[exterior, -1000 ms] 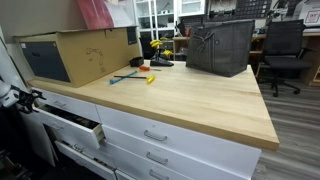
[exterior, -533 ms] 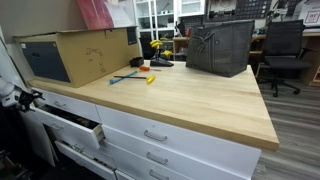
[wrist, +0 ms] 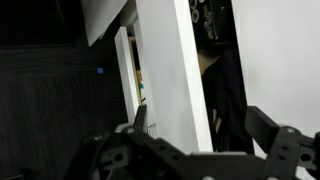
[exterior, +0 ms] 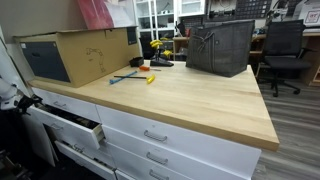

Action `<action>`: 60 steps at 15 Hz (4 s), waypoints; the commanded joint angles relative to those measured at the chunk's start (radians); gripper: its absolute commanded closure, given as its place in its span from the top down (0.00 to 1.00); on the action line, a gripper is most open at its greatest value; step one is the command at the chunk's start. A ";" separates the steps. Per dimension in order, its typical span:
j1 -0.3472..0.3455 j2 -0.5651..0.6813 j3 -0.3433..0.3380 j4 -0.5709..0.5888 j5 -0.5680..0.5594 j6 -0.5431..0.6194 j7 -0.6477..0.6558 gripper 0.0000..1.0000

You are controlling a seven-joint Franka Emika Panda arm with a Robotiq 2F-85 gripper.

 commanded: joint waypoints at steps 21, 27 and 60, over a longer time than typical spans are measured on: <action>-0.223 0.066 0.114 -0.014 -0.151 -0.031 -0.197 1.00; -0.227 0.100 0.096 -0.022 -0.186 -0.041 -0.228 1.00; 0.588 0.003 -0.583 -0.006 -0.998 -0.549 0.518 1.00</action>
